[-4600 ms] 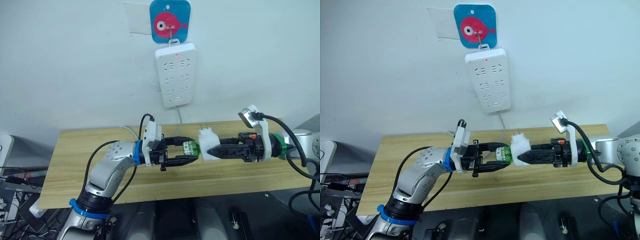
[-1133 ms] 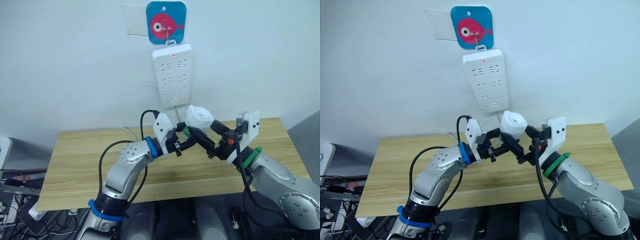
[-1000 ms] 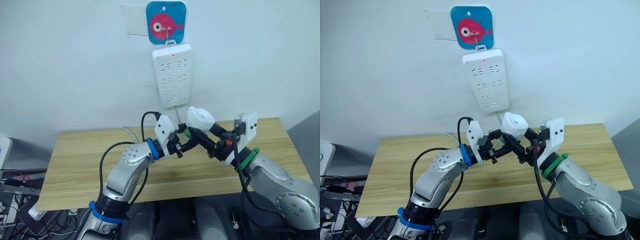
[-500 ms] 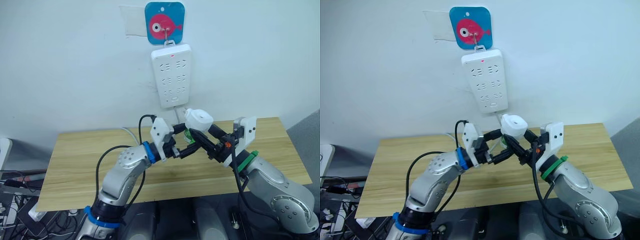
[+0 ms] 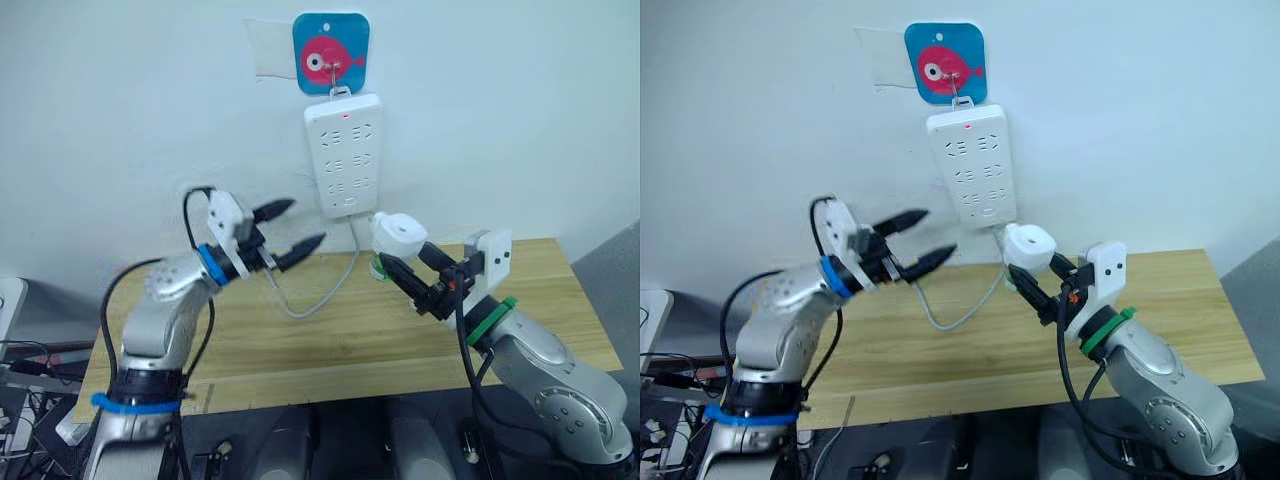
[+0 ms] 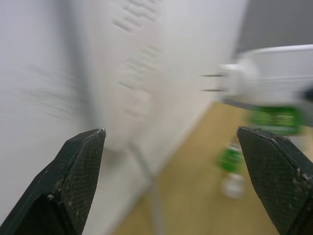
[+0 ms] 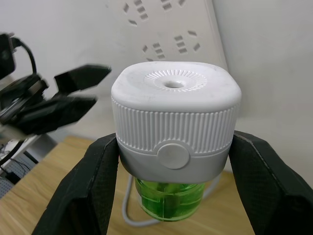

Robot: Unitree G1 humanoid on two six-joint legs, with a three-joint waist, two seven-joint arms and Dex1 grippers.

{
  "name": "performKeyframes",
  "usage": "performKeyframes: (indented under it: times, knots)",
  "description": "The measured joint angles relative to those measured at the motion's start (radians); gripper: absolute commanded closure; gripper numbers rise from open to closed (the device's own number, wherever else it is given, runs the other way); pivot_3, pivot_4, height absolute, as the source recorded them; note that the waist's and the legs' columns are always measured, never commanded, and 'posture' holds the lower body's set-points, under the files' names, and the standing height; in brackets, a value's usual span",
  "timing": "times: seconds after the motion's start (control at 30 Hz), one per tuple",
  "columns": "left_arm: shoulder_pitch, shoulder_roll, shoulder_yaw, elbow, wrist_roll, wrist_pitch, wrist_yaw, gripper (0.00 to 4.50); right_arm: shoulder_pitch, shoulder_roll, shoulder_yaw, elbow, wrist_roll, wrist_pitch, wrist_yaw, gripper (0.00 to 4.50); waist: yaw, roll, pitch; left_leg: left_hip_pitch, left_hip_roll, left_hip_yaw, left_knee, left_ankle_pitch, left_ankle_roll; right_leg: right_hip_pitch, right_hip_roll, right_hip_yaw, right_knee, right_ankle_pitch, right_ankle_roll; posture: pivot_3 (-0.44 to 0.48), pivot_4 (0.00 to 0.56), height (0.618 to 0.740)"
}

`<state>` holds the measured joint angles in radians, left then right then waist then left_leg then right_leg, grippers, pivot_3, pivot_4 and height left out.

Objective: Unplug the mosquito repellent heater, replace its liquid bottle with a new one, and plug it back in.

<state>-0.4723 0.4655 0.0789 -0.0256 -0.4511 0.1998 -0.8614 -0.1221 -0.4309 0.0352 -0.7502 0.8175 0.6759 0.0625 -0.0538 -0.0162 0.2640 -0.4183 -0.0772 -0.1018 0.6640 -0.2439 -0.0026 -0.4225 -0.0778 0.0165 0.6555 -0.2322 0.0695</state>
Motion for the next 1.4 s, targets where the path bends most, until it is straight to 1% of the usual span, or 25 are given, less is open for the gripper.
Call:
performKeyframes:
  times: [0.23, 0.47, 0.57, 0.6, 0.63, 0.7, 0.83, 0.87, 0.93, 0.97, 1.13, 1.23, 1.4]
  knots:
    - [-0.117, -0.038, -0.042, 0.234, 0.062, -0.135, -0.079, 0.00, -0.056, 0.027, -0.007, 0.000, 0.006, 0.037, -0.022, 1.51, -0.003, 0.000, 0.000, 0.000, 0.000, 0.000, 0.000, 0.000, -0.001, -0.001, 0.000, 0.000, 0.001, 0.000, 0.000, -0.153, 0.210, 0.740]
    - [-0.287, -0.093, -0.072, 0.468, 0.110, -0.255, -0.164, 0.00, -0.094, 0.034, -0.010, 0.000, 0.011, 0.078, -0.021, 1.51, -0.004, -0.001, -0.001, 0.000, 0.000, 0.001, 0.000, 0.000, -0.001, -0.001, 0.000, 0.000, 0.001, 0.000, 0.000, -0.165, 0.210, 0.740]
    - [-0.319, -0.105, -0.074, 0.527, 0.120, -0.283, -0.199, 0.00, -0.101, 0.035, -0.010, 0.000, 0.008, 0.081, -0.021, 1.51, -0.006, -0.001, -0.001, 0.000, 0.000, 0.001, 0.000, 0.000, -0.001, -0.001, 0.000, 0.000, 0.002, 0.000, 0.000, -0.171, 0.211, 0.740]
    - [-0.328, -0.108, -0.074, 0.548, 0.120, -0.288, -0.219, 0.30, -0.110, 0.036, -0.010, 0.000, 0.005, 0.083, -0.021, 1.51, -0.007, -0.001, -0.001, 0.000, 0.000, 0.001, 0.000, 0.000, -0.001, -0.001, 0.000, 0.000, 0.002, 0.000, 0.000, -0.174, 0.212, 0.740]
    - [-0.328, -0.108, -0.074, 0.550, 0.120, -0.289, -0.223, 0.38, -0.113, 0.037, -0.010, 0.000, 0.004, 0.083, -0.021, 1.51, -0.007, -0.001, -0.001, 0.000, 0.000, 0.001, 0.000, 0.000, -0.001, -0.001, 0.000, 0.000, 0.002, 0.000, 0.000, -0.174, 0.212, 0.740]
    - [-0.328, -0.108, -0.073, 0.555, 0.119, -0.288, -0.242, 0.85, -0.122, 0.039, -0.010, 0.000, -0.003, 0.084, -0.021, 1.51, -0.008, -0.001, -0.001, 0.000, 0.000, 0.001, 0.000, 0.000, -0.001, -0.001, 0.000, 0.000, 0.002, 0.000, 0.000, -0.175, 0.213, 0.740]
    - [-0.328, -0.108, -0.067, 0.555, 0.111, -0.262, -0.259, 2.14, -0.129, 0.036, -0.004, 0.000, -0.027, 0.084, -0.018, 1.51, -0.008, -0.001, -0.001, 0.000, 0.000, 0.001, 0.000, 0.000, -0.001, -0.001, 0.000, 0.000, 0.002, 0.000, 0.000, -0.176, 0.213, 0.740]
    - [-0.329, -0.108, -0.065, 0.555, 0.106, -0.254, -0.258, 2.37, -0.130, 0.033, -0.001, 0.000, -0.035, 0.085, -0.015, 1.51, -0.008, -0.001, -0.001, 0.000, 0.000, 0.001, 0.000, 0.000, -0.001, -0.001, 0.000, 0.000, 0.002, 0.000, 0.000, -0.176, 0.213, 0.740]
    - [-0.344, -0.112, -0.050, 0.566, 0.095, -0.231, -0.249, 3.01, -0.138, 0.024, 0.007, 0.000, -0.064, 0.084, -0.004, 1.51, -0.008, -0.001, -0.001, 0.000, 0.000, 0.001, 0.000, 0.000, 0.000, -0.001, 0.000, 0.000, 0.002, 0.000, 0.000, -0.174, 0.215, 0.740]
    - [-0.354, -0.113, -0.043, 0.574, 0.094, -0.220, -0.245, 3.20, -0.141, 0.023, 0.008, 0.000, -0.078, 0.083, 0.001, 1.51, -0.008, -0.001, -0.001, 0.000, 0.000, 0.001, 0.001, 0.000, 0.000, -0.001, 0.000, 0.000, 0.002, 0.000, 0.000, -0.174, 0.215, 0.740]
    - [-0.357, -0.120, -0.043, 0.576, 0.093, -0.203, -0.244, 3.20, -0.147, 0.024, 0.012, 0.008, -0.118, 0.084, 0.010, 1.51, -0.008, -0.001, -0.001, 0.000, 0.000, 0.001, 0.001, 0.000, -0.001, -0.001, 0.000, 0.000, 0.003, 0.000, 0.000, -0.174, 0.215, 0.740]
    - [-0.362, -0.122, -0.043, 0.577, 0.093, -0.183, -0.246, 3.20, -0.160, 0.026, 0.037, 0.012, -0.151, 0.095, 0.010, 1.51, -0.008, -0.001, -0.001, 0.000, 0.000, 0.000, 0.001, 0.000, -0.001, -0.001, 0.000, 0.000, 0.003, 0.000, 0.000, -0.176, 0.219, 0.740]
    - [-0.362, -0.126, -0.042, 0.575, 0.082, -0.163, -0.255, 3.20, -0.169, 0.062, 0.066, 0.039, -0.225, 0.097, -0.008, 1.51, -0.008, -0.001, -0.001, 0.000, 0.000, 0.001, 0.001, 0.001, -0.001, -0.002, 0.000, 0.000, 0.003, 0.000, 0.000, -0.172, 0.223, 0.740]
